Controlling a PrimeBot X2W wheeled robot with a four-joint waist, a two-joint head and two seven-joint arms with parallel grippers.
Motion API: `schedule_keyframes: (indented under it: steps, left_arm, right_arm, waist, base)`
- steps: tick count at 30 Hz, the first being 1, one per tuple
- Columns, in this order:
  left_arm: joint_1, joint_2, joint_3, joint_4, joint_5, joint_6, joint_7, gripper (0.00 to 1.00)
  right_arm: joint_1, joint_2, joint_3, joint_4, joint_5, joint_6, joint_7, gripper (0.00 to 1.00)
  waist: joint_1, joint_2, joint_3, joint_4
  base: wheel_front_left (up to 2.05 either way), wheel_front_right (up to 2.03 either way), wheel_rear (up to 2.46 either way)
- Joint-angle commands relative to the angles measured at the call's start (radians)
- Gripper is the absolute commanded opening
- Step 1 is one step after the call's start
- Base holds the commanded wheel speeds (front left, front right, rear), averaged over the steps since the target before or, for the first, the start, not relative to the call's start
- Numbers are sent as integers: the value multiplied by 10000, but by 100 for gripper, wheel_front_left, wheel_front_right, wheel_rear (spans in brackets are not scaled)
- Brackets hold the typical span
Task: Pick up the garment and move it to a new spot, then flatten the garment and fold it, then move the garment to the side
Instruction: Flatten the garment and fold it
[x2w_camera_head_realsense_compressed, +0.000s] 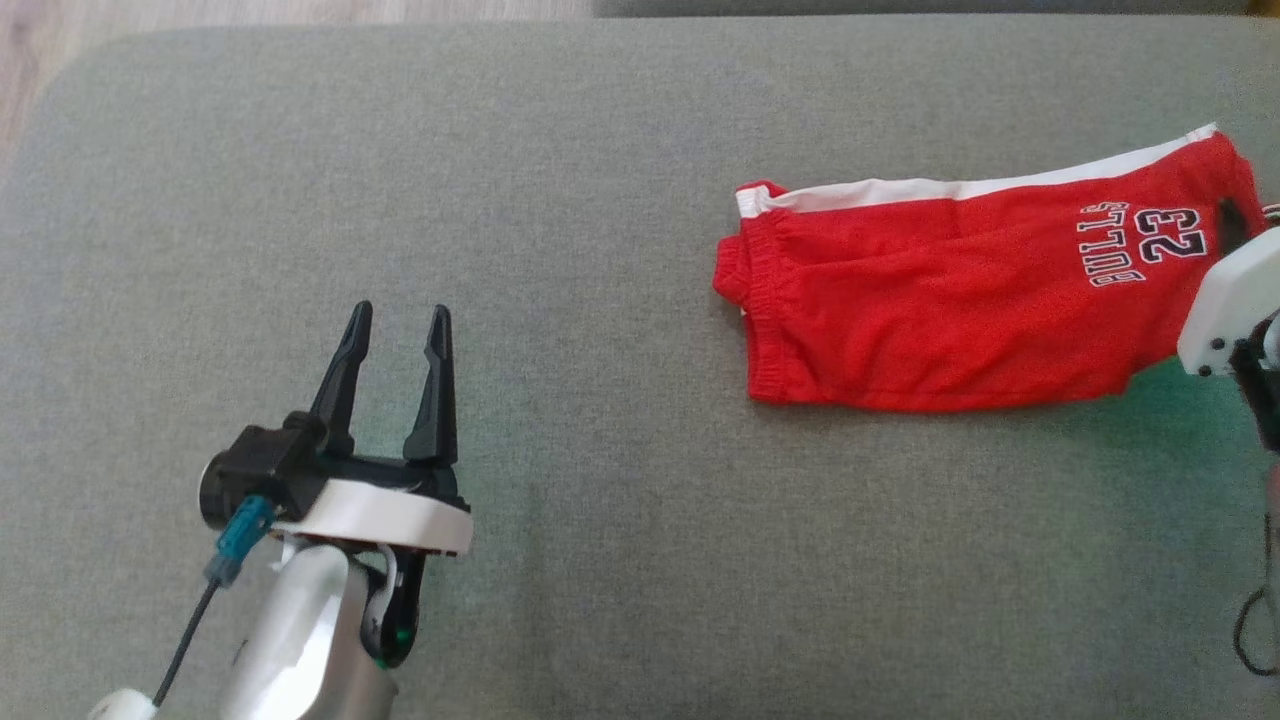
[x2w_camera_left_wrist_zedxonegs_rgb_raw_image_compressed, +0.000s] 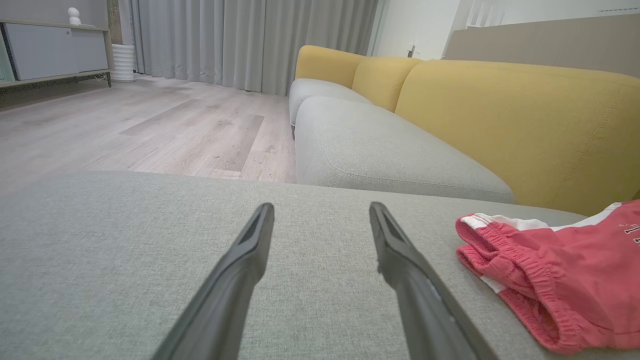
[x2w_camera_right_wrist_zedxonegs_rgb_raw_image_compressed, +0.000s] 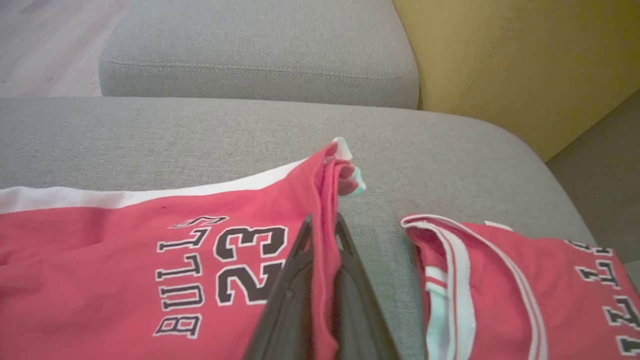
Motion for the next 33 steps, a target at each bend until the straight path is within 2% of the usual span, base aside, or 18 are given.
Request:
schedule_keyframes:
  steps: [1, 5, 10, 15, 19, 20, 21, 24, 27, 29, 33]
  left_arm:
    - [-88, 246, 261, -222, 64, -36, -53, 100]
    - [-90, 268, 161, -91, 16, -49, -53, 100]
    - [-140, 286, 76, -51, -39, -57, -53, 100]
    - [-247, 247, -63, -18, -91, -62, -53, 100]
    - [-301, 194, -196, -1, -147, -64, -53, 100]
    - [-298, 186, -221, 13, -165, -64, -53, 100]
    - [-287, 184, -223, 24, -175, -65, -53, 100]
    - [-241, 194, -181, 36, -189, -65, -53, 100]
    - [-141, 251, -87, 57, -194, -66, -53, 100]
    - [-104, 268, -50, 64, -191, -66, -53, 100]
    - [-2, 308, 14, 36, -148, -66, -53, 100]
  right_arm:
    - [-114, 94, 145, -639, -162, 67, 101, 0]
    - [244, 693, 593, -1992, -377, 67, 623, 0]
    - [184, 1266, 2252, -2867, -70, 67, 1216, 0]
    - [-254, 1830, 4099, -2386, 383, 67, 1473, 0]
    - [-458, 2092, 4864, -1495, 767, 67, 1578, 0]
    - [-473, 2147, 5025, -1338, 939, 67, 1563, 26]
    - [-491, 2198, 5122, -1243, 1169, 67, 1477, 100]
    - [-539, 2303, 5284, -1286, 2050, 67, 1081, 100]
    - [-577, 2339, 5230, -1865, 2995, 67, 704, 100]
    - [-582, 2311, 5155, -2132, 3156, 67, 604, 100]
    - [-296, 1650, 4304, -3048, 3136, 67, 426, 100]
  waist:
    - [2, 0, -78, -13]
    - [2, 0, -190, 60]
    - [2, 0, -192, 187]
    - [2, 0, -66, 452]
    - [2, 0, -8, 709]
    - [2, 0, -12, 764]
    - [2, 0, -18, 789]
    - [2, 0, -61, 801]
    - [2, 0, -186, 695]
    - [2, 0, -232, 643]
    - [2, 0, -408, 414]
  base:
    - [0, 0, 0]
    - [0, 0, 0]
    - [0, 0, 0]
    - [0, 0, 0]
    - [0, 0, 0]
    - [0, 0, 0]
    - [0, 0, 0]
    - [0, 0, 0]
    - [0, 0, 0]
    - [0, 0, 0]
    - [0, 0, 0]
